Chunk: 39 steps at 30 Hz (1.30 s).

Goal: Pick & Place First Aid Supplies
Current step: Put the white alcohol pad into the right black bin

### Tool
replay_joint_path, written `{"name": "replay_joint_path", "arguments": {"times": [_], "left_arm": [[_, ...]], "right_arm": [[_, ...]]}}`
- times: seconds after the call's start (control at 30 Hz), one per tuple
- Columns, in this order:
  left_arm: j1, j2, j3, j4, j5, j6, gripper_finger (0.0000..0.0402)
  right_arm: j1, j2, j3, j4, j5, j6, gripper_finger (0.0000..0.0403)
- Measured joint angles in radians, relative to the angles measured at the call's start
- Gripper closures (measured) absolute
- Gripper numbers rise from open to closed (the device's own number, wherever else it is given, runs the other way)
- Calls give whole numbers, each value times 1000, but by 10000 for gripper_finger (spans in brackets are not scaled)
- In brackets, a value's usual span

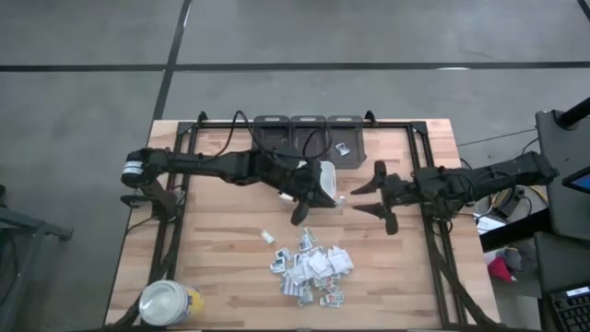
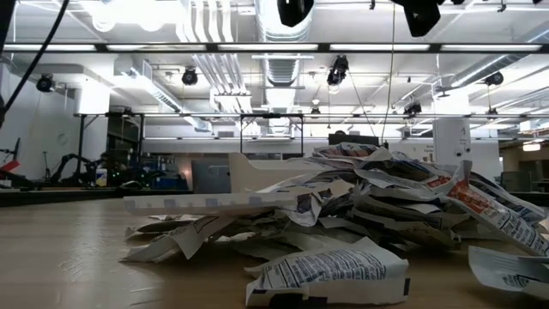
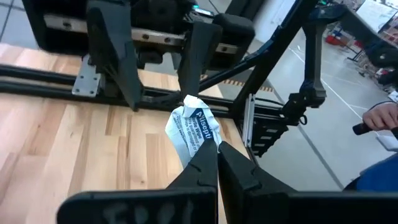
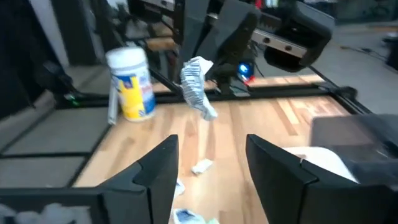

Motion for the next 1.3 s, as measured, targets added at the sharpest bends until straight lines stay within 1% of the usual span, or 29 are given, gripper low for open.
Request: {"name": "replay_joint_path", "arguments": {"times": [0.1,0.27,0.37,0.5,0.63,0.83,1.1,1.2,1.3], "left_arm": [[8,0,-1,-9,7,-1,401],[9,0,-20,-5,9,-16,401],[9,0,-33,10,9,-34,401],[8,0,-42,33,12,-40,401],[8,0,-50,85,15,-40,401],[8,8,-50,78,20,-34,402],[8,13,-50,79,24,-27,402],[10,14,-50,81,25,-25,401],[11,16,-52,72,35,-25,401]], "right_arm": [[-1,25,55,-70,24,-5,203],[-1,49,116,-85,24,-11,191],[-1,55,125,-86,24,-6,185],[-1,65,127,-84,10,45,181],[-1,88,127,-83,-7,77,181],[-1,131,128,-80,-8,83,181],[-2,177,163,-77,-11,80,182],[-2,190,184,-78,-12,80,189],[-2,199,194,-84,-12,80,206]]}}
